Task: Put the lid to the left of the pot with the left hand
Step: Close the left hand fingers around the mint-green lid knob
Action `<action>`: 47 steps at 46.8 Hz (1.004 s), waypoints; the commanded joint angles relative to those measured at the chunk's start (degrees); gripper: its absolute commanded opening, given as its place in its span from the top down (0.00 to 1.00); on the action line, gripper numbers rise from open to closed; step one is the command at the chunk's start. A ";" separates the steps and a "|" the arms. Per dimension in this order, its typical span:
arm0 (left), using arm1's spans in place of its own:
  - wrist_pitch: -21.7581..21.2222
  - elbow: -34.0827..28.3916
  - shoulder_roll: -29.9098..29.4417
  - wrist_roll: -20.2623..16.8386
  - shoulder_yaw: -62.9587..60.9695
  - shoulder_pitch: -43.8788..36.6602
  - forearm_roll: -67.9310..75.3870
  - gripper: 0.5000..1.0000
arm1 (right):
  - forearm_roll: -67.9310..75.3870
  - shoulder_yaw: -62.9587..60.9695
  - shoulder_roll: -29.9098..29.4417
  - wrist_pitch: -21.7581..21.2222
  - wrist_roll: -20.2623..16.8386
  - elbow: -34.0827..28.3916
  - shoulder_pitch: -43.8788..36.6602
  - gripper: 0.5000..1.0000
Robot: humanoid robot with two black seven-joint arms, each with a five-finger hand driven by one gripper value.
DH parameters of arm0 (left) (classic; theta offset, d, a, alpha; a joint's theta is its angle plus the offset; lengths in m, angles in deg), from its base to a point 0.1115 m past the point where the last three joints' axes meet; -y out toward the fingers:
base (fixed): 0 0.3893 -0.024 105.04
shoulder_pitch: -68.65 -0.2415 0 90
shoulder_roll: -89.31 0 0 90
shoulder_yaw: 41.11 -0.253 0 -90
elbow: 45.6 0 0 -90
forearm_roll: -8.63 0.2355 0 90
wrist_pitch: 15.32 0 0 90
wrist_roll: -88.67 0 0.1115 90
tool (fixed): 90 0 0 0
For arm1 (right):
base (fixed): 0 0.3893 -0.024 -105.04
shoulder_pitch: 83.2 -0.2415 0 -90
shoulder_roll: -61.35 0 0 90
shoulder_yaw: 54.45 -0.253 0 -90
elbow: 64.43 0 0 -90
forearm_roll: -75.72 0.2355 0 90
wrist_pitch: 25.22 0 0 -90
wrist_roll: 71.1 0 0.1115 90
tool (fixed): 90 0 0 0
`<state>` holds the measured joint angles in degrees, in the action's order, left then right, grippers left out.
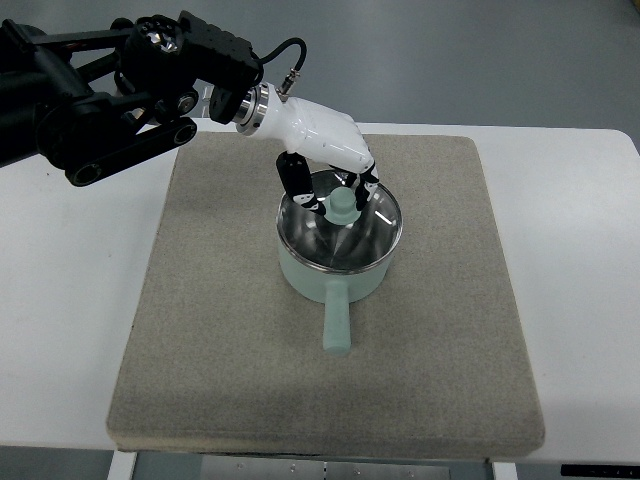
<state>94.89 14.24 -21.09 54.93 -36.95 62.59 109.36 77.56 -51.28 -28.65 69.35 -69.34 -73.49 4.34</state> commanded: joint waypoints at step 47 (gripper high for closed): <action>0.44 0.10 -0.78 -0.09 0.32 0.96 -0.01 1.00 | 0.00 0.00 0.00 0.00 0.00 0.00 0.00 0.16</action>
<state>95.34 14.27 -21.78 54.82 -36.62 63.39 109.39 77.56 -51.28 -28.65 69.35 -69.34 -73.49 4.34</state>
